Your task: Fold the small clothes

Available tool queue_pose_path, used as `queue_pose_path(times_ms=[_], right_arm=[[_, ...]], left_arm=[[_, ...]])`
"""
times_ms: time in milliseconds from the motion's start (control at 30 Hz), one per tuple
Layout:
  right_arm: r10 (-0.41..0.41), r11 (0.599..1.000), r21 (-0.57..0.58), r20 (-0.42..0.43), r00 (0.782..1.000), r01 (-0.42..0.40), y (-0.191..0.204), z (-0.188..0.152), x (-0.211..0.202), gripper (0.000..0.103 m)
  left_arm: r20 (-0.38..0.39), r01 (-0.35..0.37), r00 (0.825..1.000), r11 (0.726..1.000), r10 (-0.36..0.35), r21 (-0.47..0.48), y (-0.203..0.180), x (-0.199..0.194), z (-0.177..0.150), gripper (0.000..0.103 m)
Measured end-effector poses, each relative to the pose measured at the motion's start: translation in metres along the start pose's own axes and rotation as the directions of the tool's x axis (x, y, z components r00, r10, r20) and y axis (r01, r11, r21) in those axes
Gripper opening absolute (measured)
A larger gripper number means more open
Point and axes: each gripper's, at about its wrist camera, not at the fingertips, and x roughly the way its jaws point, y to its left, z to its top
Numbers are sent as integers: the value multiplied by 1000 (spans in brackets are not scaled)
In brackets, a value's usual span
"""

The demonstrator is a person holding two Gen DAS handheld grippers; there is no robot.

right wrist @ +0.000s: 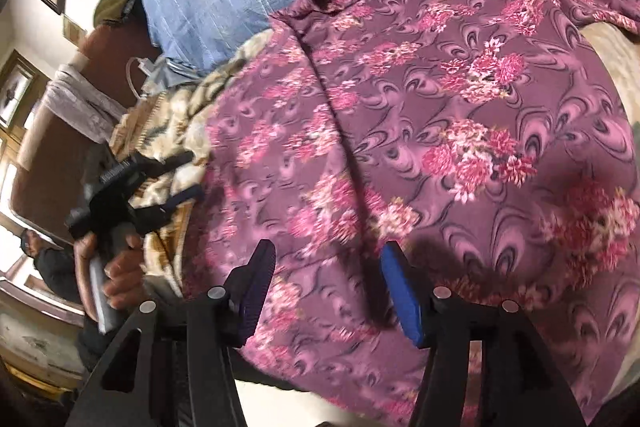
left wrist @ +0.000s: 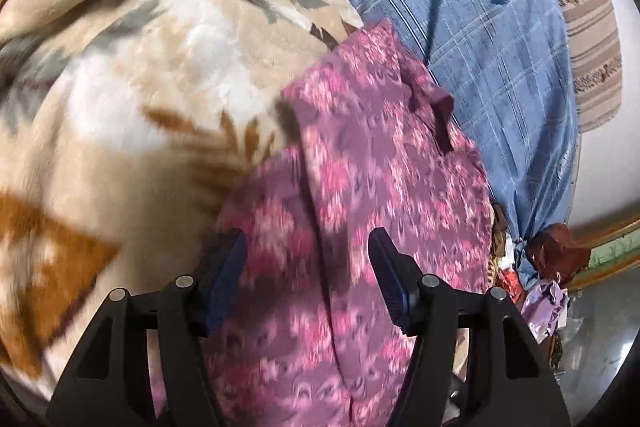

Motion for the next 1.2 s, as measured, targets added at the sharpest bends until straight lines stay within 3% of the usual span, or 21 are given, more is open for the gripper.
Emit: queue_pose_path(times_ms=[133, 267, 300, 400, 567, 700, 733, 767, 800, 867, 933, 1000, 1033, 1067, 1133, 1167, 1200], right_arm=[[-16, 1000, 23, 2, 1000, 16, -7, 3, 7, 55], [37, 999, -39, 42, 998, -35, 16, 25, -6, 57], [59, 997, -50, 42, 997, -57, 22, 33, -6, 58], [121, 990, -82, 33, 992, -118, 46, 60, 7, 58], [148, 982, -117, -1, 989, -148, 81, 98, 49, 58], [149, 985, -75, -62, 987, -153, 98, 129, 94, 58], [133, 989, -51, -83, 988, -137, 95, 136, 111, 58], [93, 995, -26, -86, 992, -96, 92, 138, 120, 58], [60, 998, -23, -90, 994, -63, 89, 138, 128, 58], [30, 999, -15, -100, 995, -31, 83, 134, 139, 58], [20, 1000, -8, -94, 995, -21, 77, 127, 140, 56], [4, 1000, -18, -88, 996, -6, 76, 124, 139, 55], [1, 1000, -24, -82, 997, -3, 75, 122, 137, 54], [-1, 1000, -24, -78, 997, -1, 74, 122, 136, 54], [5, 1000, -21, -76, 997, -7, 73, 122, 137, 55], [7, 1000, -19, -74, 997, -9, 73, 123, 136, 56], [12, 1000, -16, -71, 997, -13, 74, 123, 135, 58]], left_arm=[[37, -46, 998, 999, 45, 25, 4, -10, 20, 62], [77, -212, 976, 963, 202, 163, 6, -11, 11, 62], [73, -239, 971, 946, 229, 219, 2, -6, 8, 62], [90, -327, 944, 851, 319, 412, -17, 12, -6, 62], [120, -390, 913, 744, 390, 543, -39, 44, 10, 61], [132, -301, 952, 769, 276, 564, -48, 42, 24, 59], [162, -303, 953, 778, 256, 551, -44, 39, 27, 49], [192, -334, 942, 791, 274, 512, -33, 38, 32, 36], [186, -342, 940, 807, 287, 482, -27, 39, 38, 8], [165, -257, 964, 880, 206, 400, -7, 27, 45, 1], [259, -334, 933, 869, 250, 366, -2, 10, 47, 0], [240, -220, 958, 937, 155, 273, 15, -7, 56, 0], [242, -199, 960, 953, 143, 227, 25, -12, 62, 0], [235, -222, 957, 951, 170, 214, 29, -11, 64, 0], [179, -166, 975, 969, 133, 185, 34, -7, 64, 0], [139, -129, 985, 968, 100, 214, 30, -3, 59, 0], [132, -143, 985, 956, 112, 256, 24, -5, 50, 0]])
